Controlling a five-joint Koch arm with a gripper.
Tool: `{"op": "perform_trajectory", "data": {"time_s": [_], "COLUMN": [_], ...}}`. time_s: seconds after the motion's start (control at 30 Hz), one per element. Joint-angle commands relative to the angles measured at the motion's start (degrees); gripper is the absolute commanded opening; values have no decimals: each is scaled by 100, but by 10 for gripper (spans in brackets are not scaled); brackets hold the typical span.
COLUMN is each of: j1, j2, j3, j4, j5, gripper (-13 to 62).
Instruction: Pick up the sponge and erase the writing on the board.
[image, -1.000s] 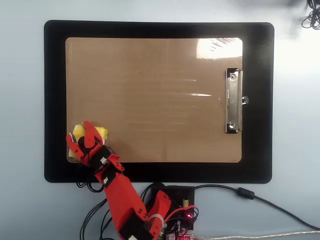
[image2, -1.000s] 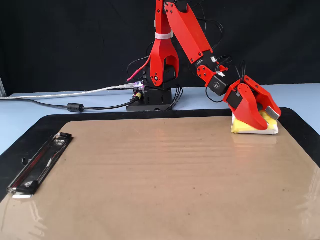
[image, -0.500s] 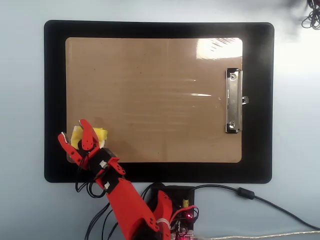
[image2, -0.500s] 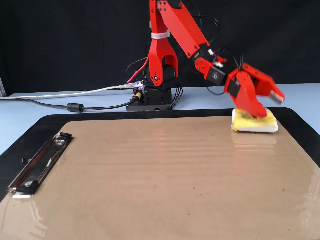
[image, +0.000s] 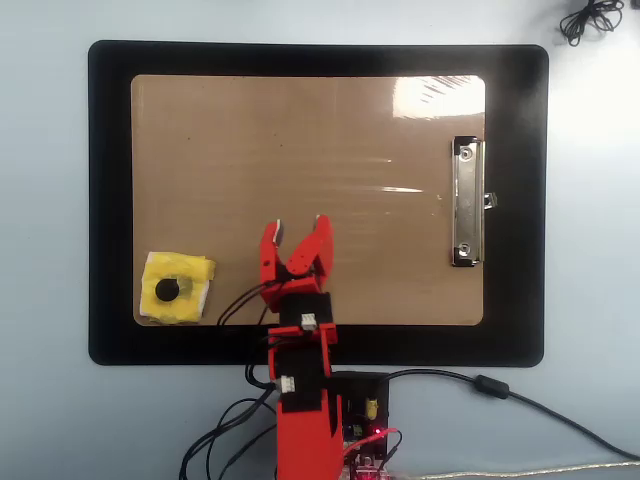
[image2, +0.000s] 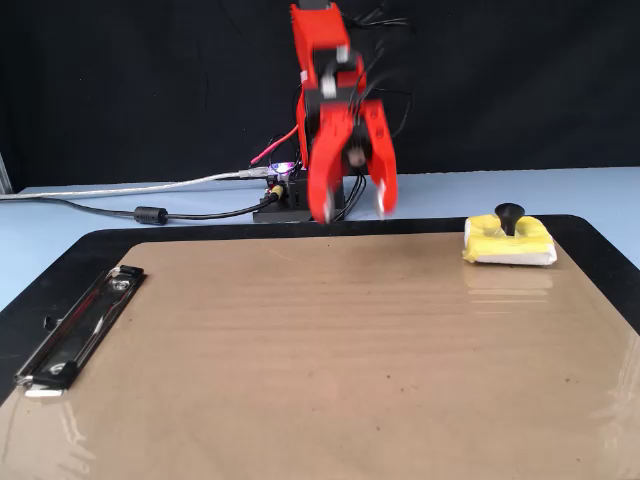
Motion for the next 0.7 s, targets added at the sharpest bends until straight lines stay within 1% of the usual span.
{"op": "perform_trajectory", "data": {"time_s": [0.0,0.03,0.1,0.17,0.27,0.37,0.5,0.67], "j1": [1485,2101,2971,3656,3797,3454,3164,2813], "j2": [123,-88,-694,-1468,-2435,-2355,-2197,-1679], "j3": [-501,-492,-422,-149,35,44,202,624], "j4": [3173,4271,4948,4772,4421,4526,4931,5001], "j5": [2180,2953,3735,4324,4518,4017,2522,1222], "gripper": [295,301,322,331,335,335,333,331]}}
